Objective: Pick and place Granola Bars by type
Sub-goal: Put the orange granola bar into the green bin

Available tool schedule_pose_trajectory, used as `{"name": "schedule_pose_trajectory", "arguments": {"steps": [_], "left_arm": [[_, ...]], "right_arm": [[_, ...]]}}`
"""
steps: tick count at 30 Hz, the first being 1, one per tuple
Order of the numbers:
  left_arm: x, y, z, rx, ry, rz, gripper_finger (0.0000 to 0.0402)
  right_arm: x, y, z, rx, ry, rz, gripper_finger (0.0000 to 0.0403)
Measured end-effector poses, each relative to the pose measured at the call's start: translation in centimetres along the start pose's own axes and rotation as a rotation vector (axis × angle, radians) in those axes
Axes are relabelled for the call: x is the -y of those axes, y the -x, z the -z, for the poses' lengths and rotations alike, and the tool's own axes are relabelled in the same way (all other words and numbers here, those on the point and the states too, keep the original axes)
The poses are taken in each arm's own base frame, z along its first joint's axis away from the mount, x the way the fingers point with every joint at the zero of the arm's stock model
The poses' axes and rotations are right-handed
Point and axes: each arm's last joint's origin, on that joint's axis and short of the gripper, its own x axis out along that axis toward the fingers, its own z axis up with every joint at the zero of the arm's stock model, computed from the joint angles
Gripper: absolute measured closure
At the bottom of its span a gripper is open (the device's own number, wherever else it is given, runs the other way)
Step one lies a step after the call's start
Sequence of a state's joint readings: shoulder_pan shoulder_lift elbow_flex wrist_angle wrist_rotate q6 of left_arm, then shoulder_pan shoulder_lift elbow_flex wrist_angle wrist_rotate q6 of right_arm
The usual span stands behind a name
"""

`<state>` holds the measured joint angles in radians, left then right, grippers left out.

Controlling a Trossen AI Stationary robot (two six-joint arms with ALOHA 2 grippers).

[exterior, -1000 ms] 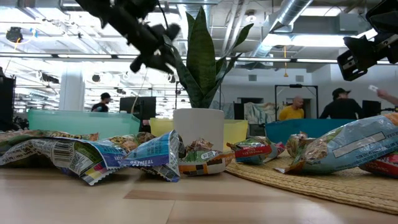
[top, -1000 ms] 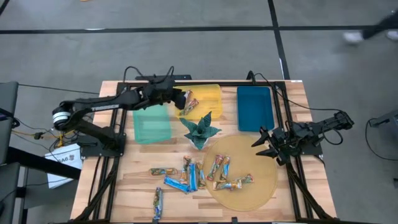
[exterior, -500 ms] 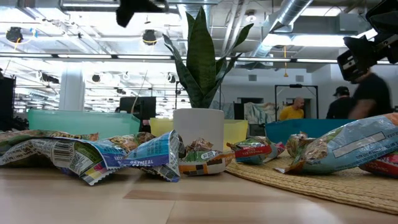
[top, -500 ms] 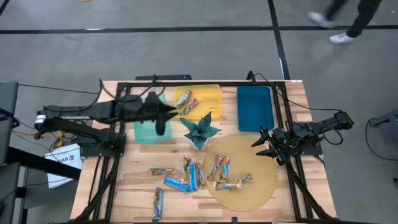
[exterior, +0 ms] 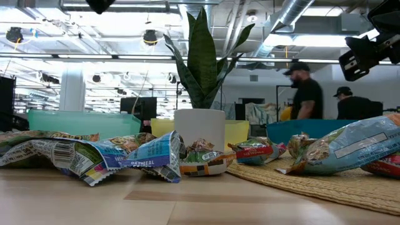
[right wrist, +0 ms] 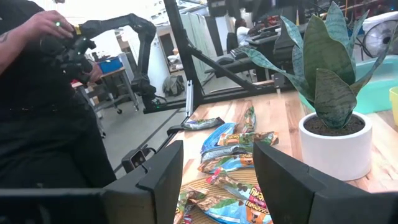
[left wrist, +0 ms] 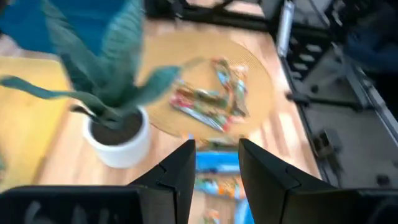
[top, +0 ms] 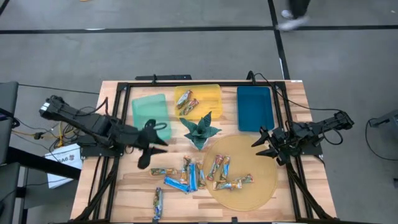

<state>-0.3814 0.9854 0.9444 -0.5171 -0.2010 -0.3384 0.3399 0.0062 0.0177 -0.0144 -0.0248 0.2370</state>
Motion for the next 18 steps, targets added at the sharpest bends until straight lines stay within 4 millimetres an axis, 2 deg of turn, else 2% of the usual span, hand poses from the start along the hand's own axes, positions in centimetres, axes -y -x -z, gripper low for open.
{"name": "schedule_pose_trajectory", "arguments": {"steps": [9, 18], "left_arm": [[2.7, -0.9, 2.7, -0.194, -0.111, 0.034, 0.0288], [3.0, -3.5, 4.7, -0.394, -0.127, -0.032, 0.0288]], "right_arm": [[0.0, 0.0, 0.0, 0.0, 0.0, 0.0, 0.0214], [0.0, 0.0, 0.0, 0.0, 0.0, 0.0, 0.0214]]}}
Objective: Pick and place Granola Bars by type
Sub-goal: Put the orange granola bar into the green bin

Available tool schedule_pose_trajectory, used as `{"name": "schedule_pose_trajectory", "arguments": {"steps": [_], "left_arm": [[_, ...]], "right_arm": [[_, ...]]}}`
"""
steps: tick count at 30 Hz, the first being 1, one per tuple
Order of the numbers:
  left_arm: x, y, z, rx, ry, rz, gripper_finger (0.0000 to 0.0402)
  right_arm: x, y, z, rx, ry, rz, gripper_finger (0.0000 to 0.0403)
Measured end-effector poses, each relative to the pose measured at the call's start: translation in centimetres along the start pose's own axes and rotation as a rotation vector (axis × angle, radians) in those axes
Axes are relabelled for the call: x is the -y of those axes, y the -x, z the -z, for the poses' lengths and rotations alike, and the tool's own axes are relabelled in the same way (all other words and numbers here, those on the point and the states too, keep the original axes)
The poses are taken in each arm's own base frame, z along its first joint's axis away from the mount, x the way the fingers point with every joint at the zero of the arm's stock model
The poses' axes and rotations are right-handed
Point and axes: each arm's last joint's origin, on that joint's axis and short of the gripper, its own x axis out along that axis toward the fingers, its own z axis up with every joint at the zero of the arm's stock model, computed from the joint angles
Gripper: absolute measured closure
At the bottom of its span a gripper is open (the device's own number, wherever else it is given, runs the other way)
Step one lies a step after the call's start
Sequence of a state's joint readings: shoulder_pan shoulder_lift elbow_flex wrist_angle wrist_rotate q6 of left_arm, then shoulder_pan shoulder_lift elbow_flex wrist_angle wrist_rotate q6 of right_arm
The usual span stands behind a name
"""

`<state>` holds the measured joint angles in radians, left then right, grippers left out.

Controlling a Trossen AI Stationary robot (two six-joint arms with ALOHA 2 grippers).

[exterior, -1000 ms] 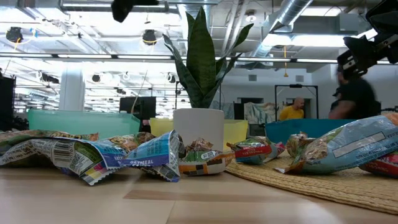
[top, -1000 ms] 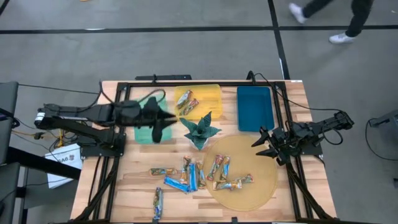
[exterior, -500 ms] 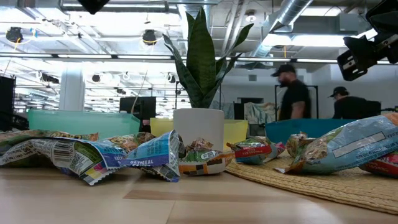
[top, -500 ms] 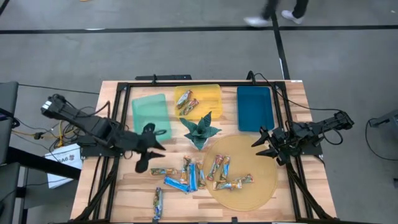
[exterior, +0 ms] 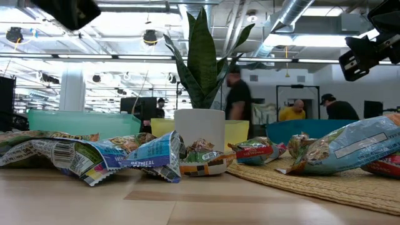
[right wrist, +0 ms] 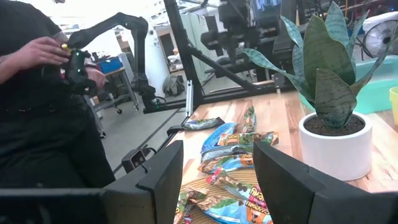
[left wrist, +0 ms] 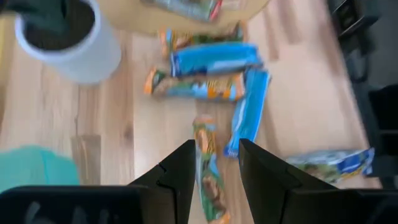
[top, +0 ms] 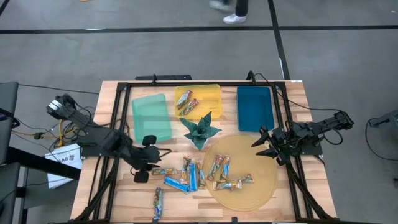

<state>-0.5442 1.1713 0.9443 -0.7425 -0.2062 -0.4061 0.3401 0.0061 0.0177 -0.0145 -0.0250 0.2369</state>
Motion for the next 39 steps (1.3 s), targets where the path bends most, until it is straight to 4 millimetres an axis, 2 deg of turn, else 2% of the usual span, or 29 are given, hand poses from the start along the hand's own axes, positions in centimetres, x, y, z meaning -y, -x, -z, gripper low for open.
{"name": "schedule_pose_trajectory", "arguments": {"steps": [8, 21, 25, 33, 39], "left_arm": [[0.4, -3.0, 0.6, -0.147, -0.006, -0.065, 0.0288], [1.5, -6.4, 1.4, -0.268, 0.086, -0.111, 0.0286], [1.9, -7.2, 1.4, -0.273, 0.081, -0.111, 0.0269], [2.2, -9.2, 1.9, -0.327, 0.042, -0.133, 0.021], [2.3, -10.8, 2.5, -0.394, 0.005, -0.143, 0.0198]], "right_arm": [[0.0, 0.0, 0.0, 0.0, 0.0, 0.0, 0.0214], [0.0, 0.0, 0.0, 0.0, 0.0, 0.0, 0.0214], [0.0, 0.0, 0.0, 0.0, 0.0, 0.0, 0.0214], [0.0, 0.0, 0.0, 0.0, 0.0, 0.0, 0.0214], [0.0, 0.0, 0.0, 0.0, 0.0, 0.0, 0.0214]]}}
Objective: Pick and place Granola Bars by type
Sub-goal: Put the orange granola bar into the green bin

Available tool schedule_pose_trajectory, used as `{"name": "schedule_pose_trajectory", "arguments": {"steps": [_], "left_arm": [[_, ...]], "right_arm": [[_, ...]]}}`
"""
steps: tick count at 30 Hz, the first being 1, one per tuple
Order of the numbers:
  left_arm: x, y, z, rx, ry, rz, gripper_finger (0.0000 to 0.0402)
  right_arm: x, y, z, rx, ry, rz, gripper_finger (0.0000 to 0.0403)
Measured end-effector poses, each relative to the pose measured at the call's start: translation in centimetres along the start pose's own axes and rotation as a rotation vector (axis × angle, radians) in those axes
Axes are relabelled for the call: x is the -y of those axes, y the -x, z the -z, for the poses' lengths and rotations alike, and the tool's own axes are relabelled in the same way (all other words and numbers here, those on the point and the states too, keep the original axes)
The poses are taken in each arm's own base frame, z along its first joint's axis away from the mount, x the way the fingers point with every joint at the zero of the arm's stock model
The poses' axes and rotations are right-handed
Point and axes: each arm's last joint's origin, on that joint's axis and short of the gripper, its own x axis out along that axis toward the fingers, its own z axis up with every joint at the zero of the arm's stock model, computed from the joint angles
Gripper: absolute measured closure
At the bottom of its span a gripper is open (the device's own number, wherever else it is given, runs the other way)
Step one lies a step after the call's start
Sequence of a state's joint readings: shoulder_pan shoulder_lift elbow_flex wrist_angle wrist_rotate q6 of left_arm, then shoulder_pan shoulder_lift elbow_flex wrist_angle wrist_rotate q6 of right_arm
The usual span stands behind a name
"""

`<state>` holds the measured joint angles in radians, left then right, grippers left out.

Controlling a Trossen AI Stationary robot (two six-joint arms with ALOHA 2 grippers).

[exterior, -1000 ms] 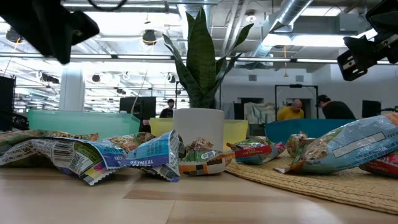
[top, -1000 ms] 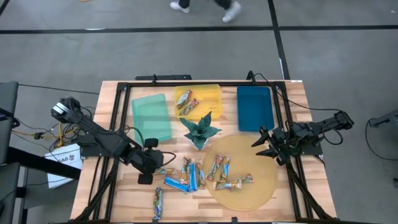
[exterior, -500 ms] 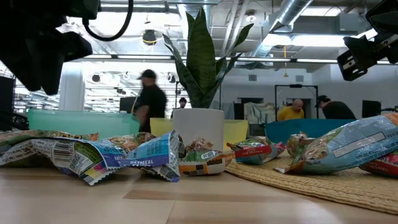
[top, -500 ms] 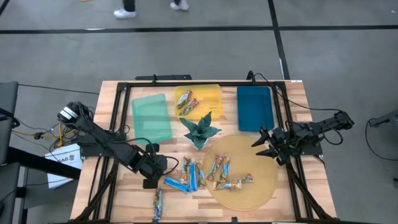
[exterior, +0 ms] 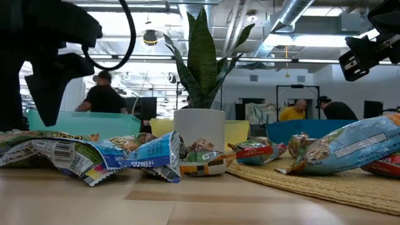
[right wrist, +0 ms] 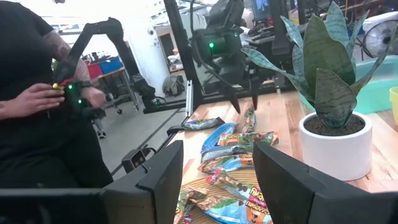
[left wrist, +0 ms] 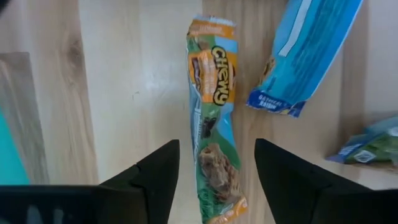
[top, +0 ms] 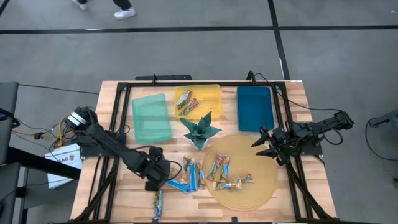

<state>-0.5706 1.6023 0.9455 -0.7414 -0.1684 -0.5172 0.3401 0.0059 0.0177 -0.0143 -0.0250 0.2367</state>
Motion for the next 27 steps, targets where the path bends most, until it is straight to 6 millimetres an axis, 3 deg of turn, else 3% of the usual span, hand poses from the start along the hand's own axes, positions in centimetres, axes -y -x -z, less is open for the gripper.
{"name": "schedule_pose_trajectory", "arguments": {"steps": [18, 22, 27], "left_arm": [[-0.7, -2.7, 1.4, -0.026, 0.024, 0.012, 0.0202], [-0.7, -2.7, 1.4, -0.027, 0.025, 0.012, 0.0238], [-0.6, -2.7, 1.3, -0.022, 0.029, 0.033, 0.0316]], "right_arm": [[0.0, 0.0, 0.0, 0.0, 0.0, 0.0, 0.0214], [0.0, 0.0, 0.0, 0.0, 0.0, 0.0, 0.0214], [0.0, 0.0, 0.0, 0.0, 0.0, 0.0, 0.0214]]}}
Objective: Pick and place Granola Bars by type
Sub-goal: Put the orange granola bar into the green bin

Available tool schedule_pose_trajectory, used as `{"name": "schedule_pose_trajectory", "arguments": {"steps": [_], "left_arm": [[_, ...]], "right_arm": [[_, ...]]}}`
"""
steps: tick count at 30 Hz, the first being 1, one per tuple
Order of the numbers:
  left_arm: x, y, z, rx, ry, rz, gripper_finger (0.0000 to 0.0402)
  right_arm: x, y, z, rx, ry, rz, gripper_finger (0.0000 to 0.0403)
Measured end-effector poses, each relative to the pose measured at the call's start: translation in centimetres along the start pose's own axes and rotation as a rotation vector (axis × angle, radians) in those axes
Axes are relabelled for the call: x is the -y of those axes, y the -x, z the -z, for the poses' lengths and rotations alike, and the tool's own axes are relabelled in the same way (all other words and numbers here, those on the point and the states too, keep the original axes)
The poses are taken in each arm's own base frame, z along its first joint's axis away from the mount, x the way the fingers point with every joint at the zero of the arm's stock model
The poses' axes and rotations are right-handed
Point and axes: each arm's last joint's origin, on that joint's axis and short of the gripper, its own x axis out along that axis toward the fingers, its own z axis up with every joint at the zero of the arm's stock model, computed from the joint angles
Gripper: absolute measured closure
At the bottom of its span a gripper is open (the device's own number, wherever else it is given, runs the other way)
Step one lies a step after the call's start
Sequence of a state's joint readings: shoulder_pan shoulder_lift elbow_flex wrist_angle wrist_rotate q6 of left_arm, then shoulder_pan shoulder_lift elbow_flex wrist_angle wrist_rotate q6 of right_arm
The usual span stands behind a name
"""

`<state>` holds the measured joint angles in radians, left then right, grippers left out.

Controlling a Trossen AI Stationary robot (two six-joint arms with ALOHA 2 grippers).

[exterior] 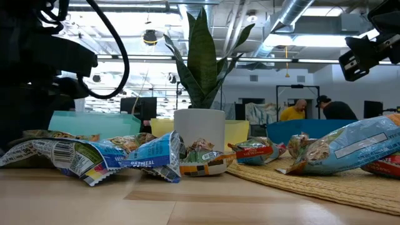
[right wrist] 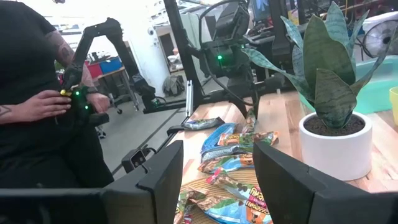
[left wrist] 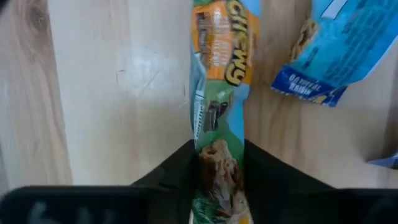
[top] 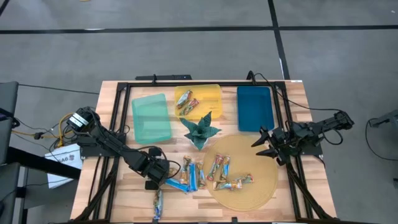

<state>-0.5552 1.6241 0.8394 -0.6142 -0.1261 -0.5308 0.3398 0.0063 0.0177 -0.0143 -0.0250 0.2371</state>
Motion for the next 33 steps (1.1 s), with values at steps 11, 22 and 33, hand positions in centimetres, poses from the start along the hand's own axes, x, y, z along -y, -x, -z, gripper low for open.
{"name": "schedule_pose_trajectory", "arguments": {"steps": [11, 22, 33], "left_arm": [[0.3, 1.2, -1.0, 0.156, 0.03, 0.039, 0.0372], [-1.6, 7.4, -1.0, 0.473, 0.151, -0.031, 0.0377], [-3.9, 13.1, 0.5, 0.758, 0.308, -0.083, 0.0367]], "right_arm": [[0.0, 0.0, 0.0, 0.0, 0.0, 0.0, 0.0214], [0.0, 0.0, 0.0, 0.0, 0.0, 0.0, 0.0214], [0.0, 0.0, 0.0, 0.0, 0.0, 0.0, 0.0214]]}}
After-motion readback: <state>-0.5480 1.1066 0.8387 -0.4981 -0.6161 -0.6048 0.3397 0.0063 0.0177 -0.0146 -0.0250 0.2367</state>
